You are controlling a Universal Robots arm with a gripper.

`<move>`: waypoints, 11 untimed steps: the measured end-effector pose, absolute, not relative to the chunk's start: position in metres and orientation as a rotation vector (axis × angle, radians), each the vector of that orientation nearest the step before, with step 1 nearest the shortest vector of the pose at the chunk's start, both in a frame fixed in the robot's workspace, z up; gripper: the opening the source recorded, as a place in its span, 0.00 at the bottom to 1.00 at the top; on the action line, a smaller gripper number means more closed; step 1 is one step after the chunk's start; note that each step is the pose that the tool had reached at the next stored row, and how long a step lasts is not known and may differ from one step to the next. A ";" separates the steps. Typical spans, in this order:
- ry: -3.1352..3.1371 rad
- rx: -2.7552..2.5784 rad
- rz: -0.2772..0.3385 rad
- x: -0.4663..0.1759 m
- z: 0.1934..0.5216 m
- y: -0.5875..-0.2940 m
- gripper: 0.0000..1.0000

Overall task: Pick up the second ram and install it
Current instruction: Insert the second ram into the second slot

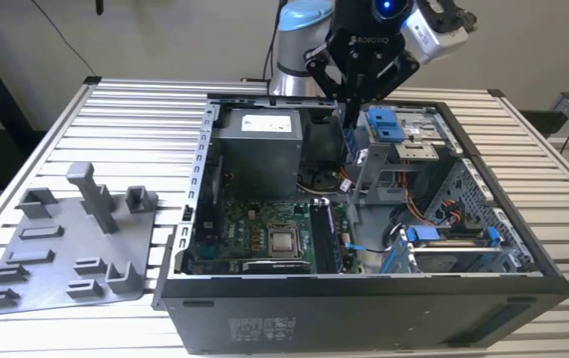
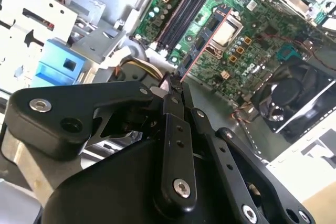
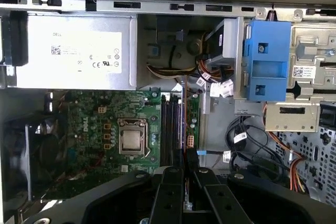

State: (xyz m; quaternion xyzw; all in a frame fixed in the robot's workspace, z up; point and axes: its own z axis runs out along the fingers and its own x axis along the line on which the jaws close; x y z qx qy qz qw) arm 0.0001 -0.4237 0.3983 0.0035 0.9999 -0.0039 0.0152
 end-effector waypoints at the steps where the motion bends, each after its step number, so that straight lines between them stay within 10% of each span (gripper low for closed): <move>1: 3.111 0.019 -0.014 0.000 0.398 -0.424 0.14; 11: 3.118 0.036 -0.022 0.001 0.395 -0.437 0.14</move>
